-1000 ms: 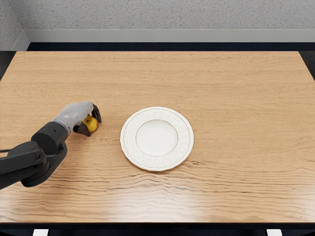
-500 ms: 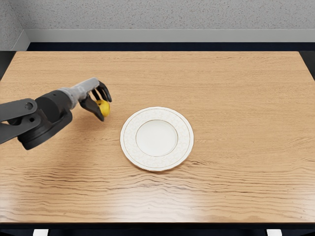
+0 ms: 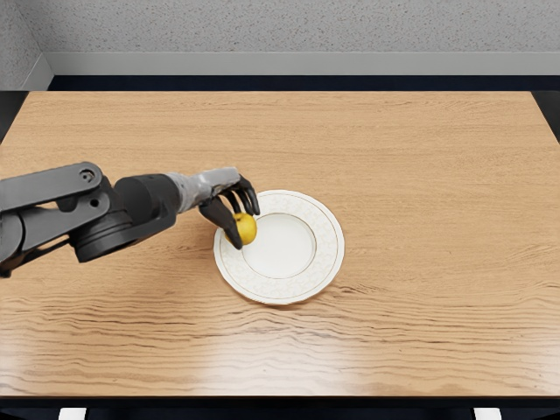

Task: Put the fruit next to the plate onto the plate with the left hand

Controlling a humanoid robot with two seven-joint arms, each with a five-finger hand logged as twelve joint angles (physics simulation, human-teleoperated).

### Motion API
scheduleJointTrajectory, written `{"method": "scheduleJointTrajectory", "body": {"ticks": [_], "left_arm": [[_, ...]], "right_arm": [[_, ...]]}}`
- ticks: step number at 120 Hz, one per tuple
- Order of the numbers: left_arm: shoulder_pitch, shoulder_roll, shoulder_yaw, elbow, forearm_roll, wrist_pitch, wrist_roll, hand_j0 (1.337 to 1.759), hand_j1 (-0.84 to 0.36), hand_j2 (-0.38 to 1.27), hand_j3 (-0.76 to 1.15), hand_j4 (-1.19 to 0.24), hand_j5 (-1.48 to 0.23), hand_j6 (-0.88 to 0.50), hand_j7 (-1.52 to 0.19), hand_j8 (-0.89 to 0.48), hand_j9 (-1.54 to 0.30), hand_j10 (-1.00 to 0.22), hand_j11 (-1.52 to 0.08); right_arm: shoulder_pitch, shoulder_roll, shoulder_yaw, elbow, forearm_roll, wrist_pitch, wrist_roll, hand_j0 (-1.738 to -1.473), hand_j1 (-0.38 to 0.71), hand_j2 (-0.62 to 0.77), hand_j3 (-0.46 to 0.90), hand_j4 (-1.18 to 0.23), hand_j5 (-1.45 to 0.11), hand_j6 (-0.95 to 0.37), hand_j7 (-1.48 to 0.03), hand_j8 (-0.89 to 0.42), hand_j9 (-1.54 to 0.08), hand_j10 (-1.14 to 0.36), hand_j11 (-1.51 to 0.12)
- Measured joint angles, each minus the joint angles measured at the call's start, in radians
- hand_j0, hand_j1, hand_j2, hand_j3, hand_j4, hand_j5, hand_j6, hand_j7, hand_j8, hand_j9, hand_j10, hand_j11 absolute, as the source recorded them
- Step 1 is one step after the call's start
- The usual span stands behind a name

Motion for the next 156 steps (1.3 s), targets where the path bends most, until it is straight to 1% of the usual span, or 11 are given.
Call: {"method": "scheduleJointTrajectory", "body": {"ticks": [9,27,35,44,54,69,91,102,123,136,156], "left_arm": [[-0.001,-0.009,0.007,0.000,0.001,0.000,0.000,1.657,-0.38,0.63,0.00,-0.66,-0.93,-0.47,-0.90,-0.45,-0.90,-0.67,-0.90],[-0.025,-0.017,-0.051,0.001,-0.040,-0.012,0.000,1.658,-0.03,0.31,0.00,-0.34,-0.48,-0.25,-0.46,-0.24,-0.46,-0.35,-0.46],[-0.029,0.026,-0.135,0.017,-0.165,-0.121,0.000,1.658,0.07,0.22,0.00,-0.25,-0.35,-0.19,-0.34,-0.18,-0.34,-0.26,-0.34],[-0.018,0.107,-0.236,0.052,-0.368,-0.333,0.000,1.658,0.15,0.16,0.00,-0.18,-0.25,-0.14,-0.25,-0.13,-0.25,-0.19,-0.25],[0.078,0.151,-0.317,0.111,-0.630,-0.525,0.000,1.658,0.20,0.11,0.00,-0.13,-0.18,-0.10,-0.18,-0.10,-0.17,-0.13,-0.17],[0.217,0.223,-0.478,0.176,-0.861,-0.634,0.000,1.658,0.26,0.06,0.00,-0.08,-0.11,-0.07,-0.11,-0.06,-0.11,-0.08,-0.11],[0.304,0.395,-0.577,0.227,-0.949,-0.674,0.000,1.658,0.30,0.03,0.00,-0.05,-0.06,-0.04,-0.06,-0.04,-0.06,-0.05,-0.06],[0.321,0.448,-0.584,0.243,-0.959,-0.679,0.000,1.658,0.31,0.02,0.00,-0.04,-0.05,-0.03,-0.05,-0.03,-0.05,-0.04,-0.05],[0.328,0.491,-0.589,0.322,-0.965,-0.682,0.000,1.658,0.32,0.01,0.00,-0.03,-0.04,-0.03,-0.04,-0.02,-0.04,-0.03,-0.04],[0.327,0.500,-0.589,0.381,-0.966,-0.682,0.000,1.658,0.32,0.01,0.00,-0.02,-0.03,-0.02,-0.03,-0.02,-0.03,-0.02,-0.03],[0.328,0.502,-0.589,0.421,-0.967,-0.682,0.000,1.658,0.32,0.01,0.00,-0.02,-0.03,-0.02,-0.03,-0.02,-0.03,-0.02,-0.03]], "right_arm": [[0.000,0.000,0.000,0.000,0.000,0.000,0.000,-1.658,-0.35,0.00,0.00,0.00,0.00,0.00,0.00,0.00,0.00,0.00,0.00],[0.000,0.000,0.000,0.000,0.000,0.000,0.000,-1.658,-0.35,0.00,0.00,0.00,0.00,0.00,0.00,0.00,0.00,0.00,0.00],[0.000,0.000,0.000,0.000,0.000,0.000,0.000,-1.658,-0.35,0.00,0.00,0.00,0.00,0.00,0.00,0.00,0.00,0.00,0.00],[0.000,0.000,0.000,0.000,0.000,0.000,0.000,-1.658,-0.35,0.00,0.00,0.00,0.00,0.00,0.00,0.00,0.00,0.00,0.00],[0.000,0.000,0.000,0.000,0.000,0.000,0.000,-1.658,-0.35,0.00,0.00,0.00,0.00,0.00,0.00,0.00,0.00,0.00,0.00],[0.000,0.000,0.000,0.000,0.000,0.000,0.000,-1.658,-0.35,0.00,0.00,0.00,0.00,0.00,0.00,0.00,0.00,0.00,0.00],[0.000,0.000,0.000,0.000,0.000,0.000,0.000,-1.658,-0.35,0.00,0.00,0.00,0.00,0.00,0.00,0.00,0.00,0.00,0.00],[0.000,0.000,0.000,0.000,0.000,0.000,0.000,-1.658,-0.35,0.00,0.00,0.00,0.00,0.00,0.00,0.00,0.00,0.00,0.00],[0.000,0.000,0.000,0.000,0.000,0.000,0.000,-1.658,-0.35,0.00,0.00,0.00,0.00,0.00,0.00,0.00,0.00,0.00,0.00],[0.000,0.000,0.000,0.000,0.000,0.000,0.000,-1.658,-0.35,0.00,0.00,0.00,0.00,0.00,0.00,0.00,0.00,0.00,0.00],[0.000,0.000,0.000,0.000,0.000,0.000,0.000,-1.658,-0.35,0.00,0.00,0.00,0.00,0.00,0.00,0.00,0.00,0.00,0.00]]}}
